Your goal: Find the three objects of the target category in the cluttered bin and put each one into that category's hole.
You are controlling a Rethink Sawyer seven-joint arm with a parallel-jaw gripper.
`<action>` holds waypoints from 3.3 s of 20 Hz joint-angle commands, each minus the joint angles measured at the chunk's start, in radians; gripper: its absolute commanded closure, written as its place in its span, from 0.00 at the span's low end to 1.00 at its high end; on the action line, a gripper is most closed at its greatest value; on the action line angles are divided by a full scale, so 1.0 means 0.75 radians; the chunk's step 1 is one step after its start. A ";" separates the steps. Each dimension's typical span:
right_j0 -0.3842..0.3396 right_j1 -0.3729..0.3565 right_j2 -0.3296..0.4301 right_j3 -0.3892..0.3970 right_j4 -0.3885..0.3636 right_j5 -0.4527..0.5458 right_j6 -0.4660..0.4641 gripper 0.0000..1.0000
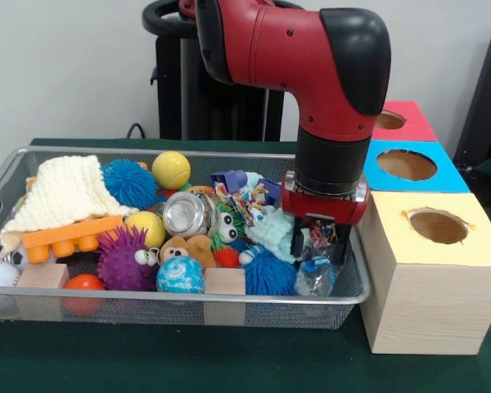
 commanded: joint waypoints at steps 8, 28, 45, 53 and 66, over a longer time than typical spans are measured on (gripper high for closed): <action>-0.069 0.092 0.177 0.075 0.062 -0.191 0.309 0.00; -0.047 0.074 0.147 0.058 0.033 -0.112 0.245 1.00; 0.021 -0.271 0.028 0.129 0.040 0.265 0.283 1.00; 0.002 -0.272 0.091 0.214 0.034 0.058 0.276 1.00; 0.079 -0.339 0.000 0.280 -0.004 0.073 0.287 1.00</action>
